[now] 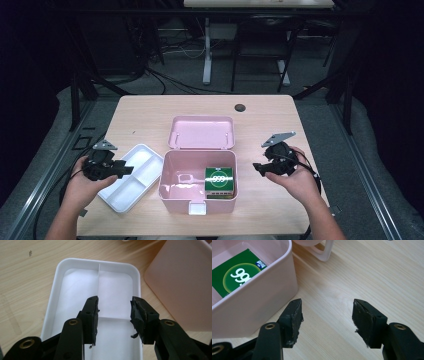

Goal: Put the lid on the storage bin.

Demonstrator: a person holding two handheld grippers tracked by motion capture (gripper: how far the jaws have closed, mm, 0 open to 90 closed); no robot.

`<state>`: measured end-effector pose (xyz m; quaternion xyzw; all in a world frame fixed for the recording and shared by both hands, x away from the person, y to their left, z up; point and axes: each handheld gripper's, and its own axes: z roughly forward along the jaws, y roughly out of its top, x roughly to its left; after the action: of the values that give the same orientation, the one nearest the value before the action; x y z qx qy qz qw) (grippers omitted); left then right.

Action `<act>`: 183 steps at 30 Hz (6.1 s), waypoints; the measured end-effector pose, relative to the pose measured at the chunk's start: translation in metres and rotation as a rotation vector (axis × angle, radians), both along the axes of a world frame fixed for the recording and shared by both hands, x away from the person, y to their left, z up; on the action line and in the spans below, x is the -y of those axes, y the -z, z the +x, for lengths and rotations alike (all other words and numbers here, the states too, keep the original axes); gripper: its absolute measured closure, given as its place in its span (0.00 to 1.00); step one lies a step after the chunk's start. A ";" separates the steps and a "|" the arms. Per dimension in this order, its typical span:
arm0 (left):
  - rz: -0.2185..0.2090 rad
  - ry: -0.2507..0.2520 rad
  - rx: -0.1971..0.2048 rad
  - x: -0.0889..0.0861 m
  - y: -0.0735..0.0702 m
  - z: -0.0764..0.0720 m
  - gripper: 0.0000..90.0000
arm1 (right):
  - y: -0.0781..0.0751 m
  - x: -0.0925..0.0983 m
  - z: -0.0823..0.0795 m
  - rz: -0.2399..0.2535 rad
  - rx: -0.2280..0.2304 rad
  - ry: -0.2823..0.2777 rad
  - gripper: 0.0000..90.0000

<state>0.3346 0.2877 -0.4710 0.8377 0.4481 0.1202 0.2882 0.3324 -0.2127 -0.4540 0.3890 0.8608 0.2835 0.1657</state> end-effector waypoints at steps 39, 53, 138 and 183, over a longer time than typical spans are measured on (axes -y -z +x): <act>0.270 0.027 -0.294 0.002 0.032 0.033 0.77 | 0.009 0.019 -0.015 0.084 0.073 0.110 0.45; 0.331 0.038 -0.362 0.009 0.049 0.050 0.82 | 0.010 0.022 -0.015 0.105 0.075 0.112 0.45; 0.360 0.094 -0.322 0.015 -0.021 0.050 0.99 | 0.016 0.018 -0.014 0.102 0.065 0.112 0.45; 0.442 0.340 -0.209 0.057 -0.093 0.043 0.99 | 0.018 0.018 -0.013 0.102 0.063 0.114 0.45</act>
<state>0.3772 0.2304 -0.3780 0.9509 0.2918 0.0778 0.0672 0.3197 -0.2311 -0.4721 0.4362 0.8161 0.3290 0.1885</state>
